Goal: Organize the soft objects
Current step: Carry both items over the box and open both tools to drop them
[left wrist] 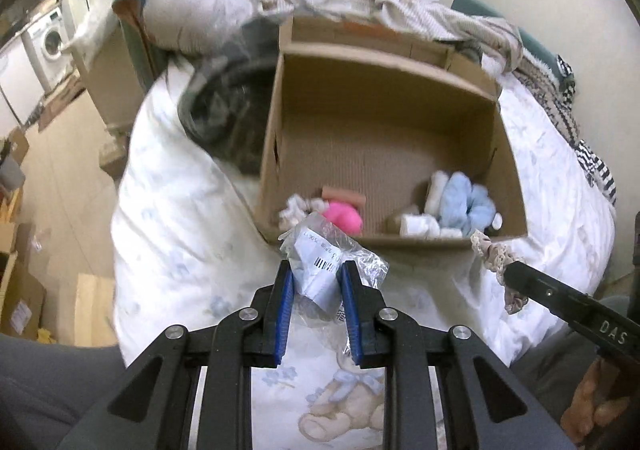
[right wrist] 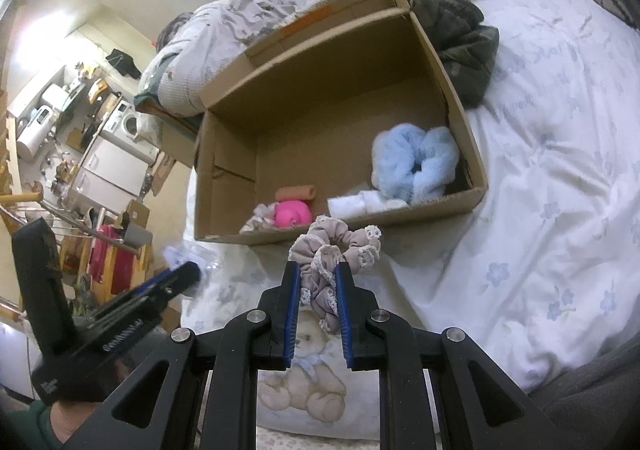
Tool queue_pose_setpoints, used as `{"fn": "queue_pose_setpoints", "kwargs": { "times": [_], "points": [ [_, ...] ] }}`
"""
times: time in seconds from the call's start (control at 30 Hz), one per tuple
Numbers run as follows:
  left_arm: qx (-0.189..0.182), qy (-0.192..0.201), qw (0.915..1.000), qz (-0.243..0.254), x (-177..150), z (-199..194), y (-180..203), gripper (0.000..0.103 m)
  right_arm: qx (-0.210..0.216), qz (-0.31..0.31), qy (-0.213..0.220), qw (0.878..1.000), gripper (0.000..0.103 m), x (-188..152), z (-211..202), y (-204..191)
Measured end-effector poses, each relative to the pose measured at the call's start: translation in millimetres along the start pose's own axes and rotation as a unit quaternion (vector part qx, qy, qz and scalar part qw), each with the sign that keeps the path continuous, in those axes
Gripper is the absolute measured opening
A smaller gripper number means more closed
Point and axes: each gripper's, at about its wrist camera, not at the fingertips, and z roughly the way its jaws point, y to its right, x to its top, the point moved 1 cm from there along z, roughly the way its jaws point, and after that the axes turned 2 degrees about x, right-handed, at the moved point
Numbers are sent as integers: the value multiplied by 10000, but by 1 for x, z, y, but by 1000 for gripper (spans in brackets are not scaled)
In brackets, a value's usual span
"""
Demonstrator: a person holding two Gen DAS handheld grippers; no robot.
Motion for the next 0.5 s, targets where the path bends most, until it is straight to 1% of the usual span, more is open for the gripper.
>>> {"fn": "queue_pose_setpoints", "kwargs": {
  "times": [0.07, 0.23, 0.3, 0.4, 0.5],
  "points": [
    [6, 137, 9999, 55, 10, -8, -7, 21, 60, -4, 64, 10000, 20, 4, -5, -2],
    [11, 559, 9982, 230, 31, -23, -1, 21, 264, 21, 236, 9994, 20, 20, -13, -9],
    [27, 742, 9967, 317, 41, -30, 1, 21, 279, -45, 305, 9991, 20, 29, -15, -13],
    [9, 887, 9954, 360, 56, -33, 2, 21, 280, -158, 364, 9988, 20, 40, -15, -19],
    [19, 947, 9949, 348, 69, -31, 1, 21, 259, -282, 433, 9983, 19, 53, -15, -24]
  ]
}}
